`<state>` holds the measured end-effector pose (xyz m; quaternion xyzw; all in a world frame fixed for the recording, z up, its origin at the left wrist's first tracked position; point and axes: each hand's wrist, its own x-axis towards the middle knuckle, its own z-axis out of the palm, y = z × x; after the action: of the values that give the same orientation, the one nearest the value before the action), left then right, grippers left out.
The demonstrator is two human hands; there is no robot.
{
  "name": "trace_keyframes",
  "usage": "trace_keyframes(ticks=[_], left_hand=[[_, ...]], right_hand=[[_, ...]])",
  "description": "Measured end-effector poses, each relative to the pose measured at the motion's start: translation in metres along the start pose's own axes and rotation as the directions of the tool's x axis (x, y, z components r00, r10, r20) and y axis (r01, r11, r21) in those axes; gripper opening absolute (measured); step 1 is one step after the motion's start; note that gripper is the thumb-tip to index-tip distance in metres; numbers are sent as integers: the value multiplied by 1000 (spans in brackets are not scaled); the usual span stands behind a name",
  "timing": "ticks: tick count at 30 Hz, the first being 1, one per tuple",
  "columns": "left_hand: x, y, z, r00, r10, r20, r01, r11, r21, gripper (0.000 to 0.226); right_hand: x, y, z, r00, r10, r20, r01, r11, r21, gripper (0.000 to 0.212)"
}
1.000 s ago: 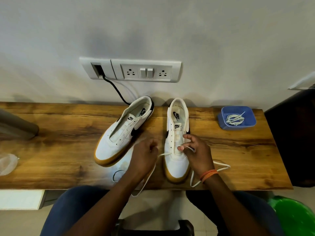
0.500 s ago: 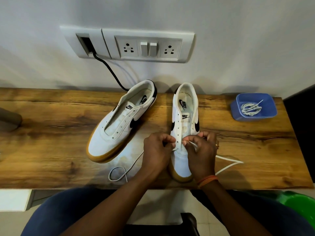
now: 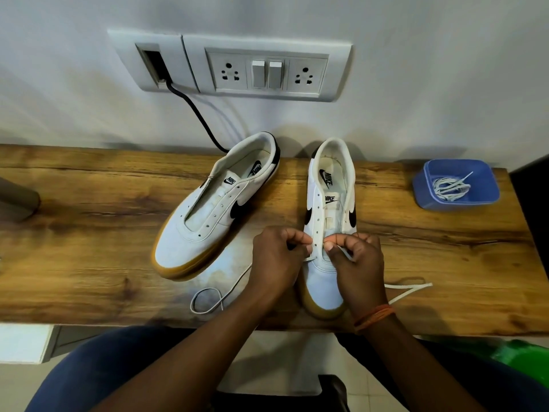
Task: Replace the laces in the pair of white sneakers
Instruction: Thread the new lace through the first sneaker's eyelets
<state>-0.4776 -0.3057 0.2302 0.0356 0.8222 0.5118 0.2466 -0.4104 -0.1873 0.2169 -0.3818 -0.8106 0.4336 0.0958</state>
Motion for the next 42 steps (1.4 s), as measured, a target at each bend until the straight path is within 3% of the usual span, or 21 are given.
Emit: trace_keyframes(ticks=[6, 11, 23, 29, 35, 38, 42], left_hand=[[1, -1, -1, 999, -38, 3, 38, 998, -45, 13], [1, -3, -1, 999, -50, 13, 51, 996, -69, 14], [1, 2, -4, 1000, 4, 22, -4, 1000, -9, 12], [-2, 4, -2, 987, 155, 30, -157, 983, 93, 4], [9, 10, -11, 964, 178, 200, -224, 946, 236, 11], [17, 18, -30, 956, 158, 246, -227, 932, 284, 12], [28, 25, -61, 974, 75, 215, -123, 969, 217, 9]], right_hand=[[2, 0, 0, 998, 16, 66, -17, 1000, 8, 18], [3, -4, -5, 993, -48, 104, 75, 960, -270, 12], [12, -5, -12, 971, -18, 237, 62, 982, -177, 30], [17, -4, -15, 958, -26, 285, 86, 976, -201, 26], [24, -2, -19, 944, -53, 327, 150, 948, -279, 25], [28, 2, -18, 934, -64, 353, 164, 952, -260, 5], [33, 12, -16, 925, -66, 374, 166, 956, -242, 34]])
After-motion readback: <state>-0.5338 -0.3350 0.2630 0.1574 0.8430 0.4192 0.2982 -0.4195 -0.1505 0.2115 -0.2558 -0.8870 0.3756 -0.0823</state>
